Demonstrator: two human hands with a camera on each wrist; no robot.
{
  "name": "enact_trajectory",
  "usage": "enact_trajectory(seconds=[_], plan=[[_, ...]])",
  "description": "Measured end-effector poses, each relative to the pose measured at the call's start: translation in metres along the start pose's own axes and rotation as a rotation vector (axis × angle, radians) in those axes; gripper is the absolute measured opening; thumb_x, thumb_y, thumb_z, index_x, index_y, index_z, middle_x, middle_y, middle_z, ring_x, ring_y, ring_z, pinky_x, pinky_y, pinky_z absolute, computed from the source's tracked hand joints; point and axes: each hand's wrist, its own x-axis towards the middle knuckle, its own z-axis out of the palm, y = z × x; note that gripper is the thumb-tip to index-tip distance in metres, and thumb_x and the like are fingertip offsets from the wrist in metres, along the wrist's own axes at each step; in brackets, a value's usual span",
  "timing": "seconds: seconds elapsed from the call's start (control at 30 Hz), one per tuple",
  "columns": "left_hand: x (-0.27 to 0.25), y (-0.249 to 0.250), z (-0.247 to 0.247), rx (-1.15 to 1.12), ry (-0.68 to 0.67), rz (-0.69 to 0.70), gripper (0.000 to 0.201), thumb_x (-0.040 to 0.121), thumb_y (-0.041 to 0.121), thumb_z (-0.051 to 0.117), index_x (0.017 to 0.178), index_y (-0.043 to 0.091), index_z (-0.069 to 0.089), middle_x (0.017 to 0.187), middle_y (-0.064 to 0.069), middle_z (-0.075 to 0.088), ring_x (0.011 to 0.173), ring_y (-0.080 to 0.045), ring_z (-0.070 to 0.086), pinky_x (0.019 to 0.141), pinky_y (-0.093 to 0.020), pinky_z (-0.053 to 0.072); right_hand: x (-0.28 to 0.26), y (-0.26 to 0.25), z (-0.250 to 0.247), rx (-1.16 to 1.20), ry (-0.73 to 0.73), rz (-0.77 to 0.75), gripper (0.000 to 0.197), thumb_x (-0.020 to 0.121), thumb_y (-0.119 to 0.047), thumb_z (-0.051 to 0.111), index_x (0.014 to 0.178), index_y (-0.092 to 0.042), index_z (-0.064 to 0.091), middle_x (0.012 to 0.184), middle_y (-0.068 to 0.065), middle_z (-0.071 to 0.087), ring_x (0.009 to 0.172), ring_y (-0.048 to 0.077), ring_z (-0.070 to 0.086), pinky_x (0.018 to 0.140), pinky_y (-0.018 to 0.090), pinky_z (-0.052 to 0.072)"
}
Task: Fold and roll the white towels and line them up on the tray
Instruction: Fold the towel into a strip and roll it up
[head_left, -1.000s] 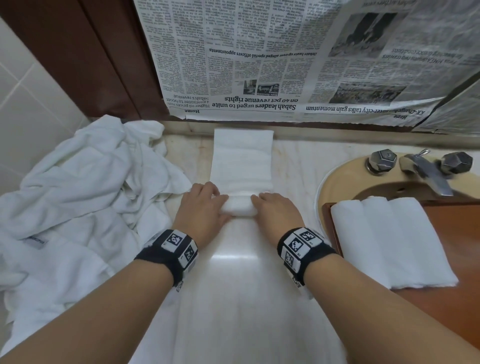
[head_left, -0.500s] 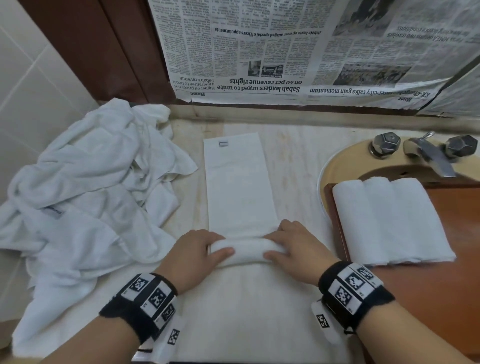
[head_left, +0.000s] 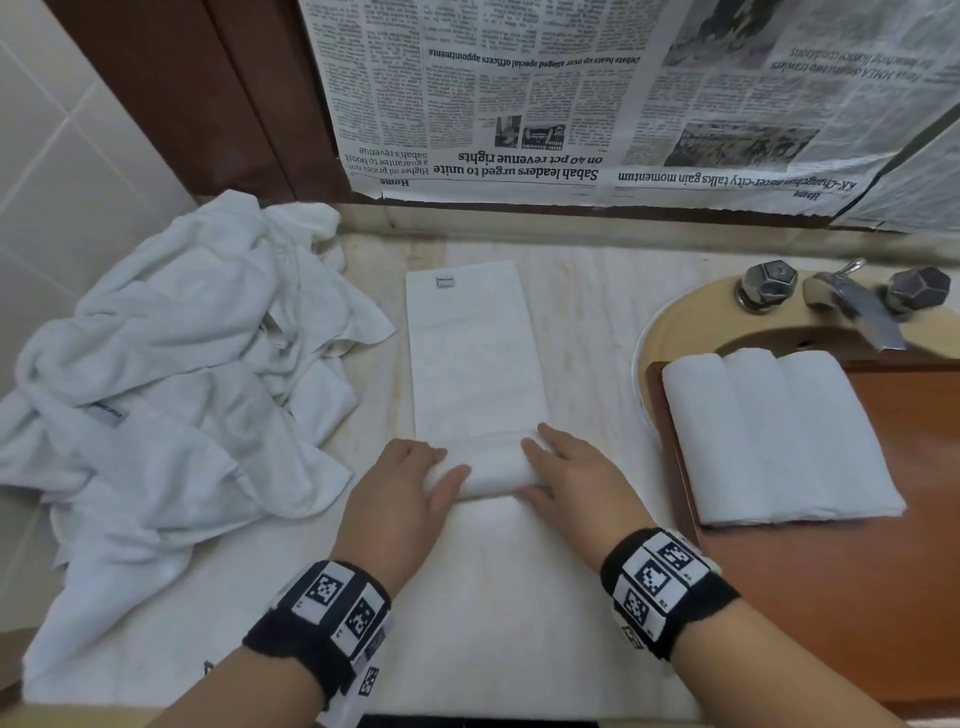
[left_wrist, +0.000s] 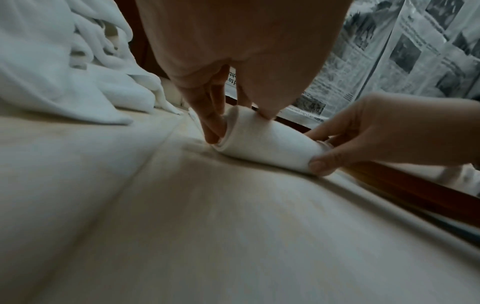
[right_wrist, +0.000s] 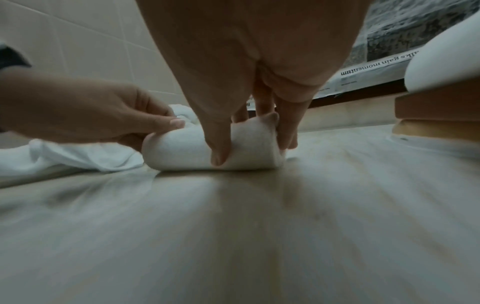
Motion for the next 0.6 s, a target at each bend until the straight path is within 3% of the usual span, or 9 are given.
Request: enact_trajectory(seconds=[0.03,0.1,0.23,0.37,0.5,0.6], plan=[[-0.003,-0.005,0.002,0.009,-0.03,0.029,0.047,0.096,0.054,0.059,0.13,0.021,0.064,0.13,0.005,0.059,0.114,-0.014,0.061,0.094,-0.024,0.046,0.005,-0.001,-0.006,-0.027,-0.049,0.003,0.056,0.095,-0.039,0.065,0.145,-0.016,0.052,0.156,0.008,0.042,0.135,0.03,0.048,0.107,0.038,0.043],[-0.006,-0.014,0.004,0.035,-0.063,0.068,0.057,0.096,0.059,0.053,0.139,0.022,0.058,0.14,0.005,0.056,0.122,-0.017,0.055,0.105,-0.028,0.043,0.014,0.0,-0.02,-0.082,-0.103,-0.008,0.052,0.097,-0.048,0.056,0.143,-0.024,0.051,0.149,0.0,0.044,0.128,0.025,0.047,0.101,0.037,0.045],[-0.002,-0.02,0.002,0.079,-0.02,0.009,0.055,0.098,0.064,0.036,0.138,0.033,0.059,0.137,0.007,0.051,0.119,-0.024,0.044,0.104,-0.033,0.035,0.036,0.005,-0.043,-0.172,-0.203,-0.054,0.048,0.092,-0.059,0.056,0.132,-0.033,0.061,0.128,-0.003,0.038,0.121,0.02,0.037,0.101,0.039,0.04],[0.012,-0.009,-0.001,-0.071,-0.038,-0.157,0.041,0.104,0.049,0.041,0.137,0.033,0.061,0.12,0.007,0.045,0.111,-0.021,0.036,0.099,-0.029,0.027,0.061,0.011,-0.048,0.056,-0.295,0.029,0.048,0.092,-0.056,0.062,0.132,-0.03,0.061,0.117,-0.005,0.04,0.122,0.018,0.039,0.109,0.039,0.036],[0.031,0.0,-0.004,-0.277,-0.001,-0.274,0.034,0.102,0.039,0.054,0.131,0.025,0.065,0.109,0.005,0.054,0.111,-0.021,0.053,0.101,-0.033,0.039,0.059,0.011,-0.045,0.275,-0.146,0.036,0.034,0.092,-0.047,0.066,0.123,-0.042,0.053,0.113,-0.006,0.053,0.11,0.015,0.054,0.099,0.036,0.044],[0.038,0.0,-0.004,-0.344,0.065,-0.314,0.026,0.098,0.038,0.061,0.123,0.031,0.06,0.11,0.003,0.063,0.105,-0.018,0.061,0.092,-0.032,0.047,0.049,0.002,-0.036,0.173,0.01,0.002,0.025,0.098,-0.044,0.06,0.121,-0.034,0.065,0.126,0.001,0.058,0.115,0.022,0.058,0.098,0.031,0.043]])
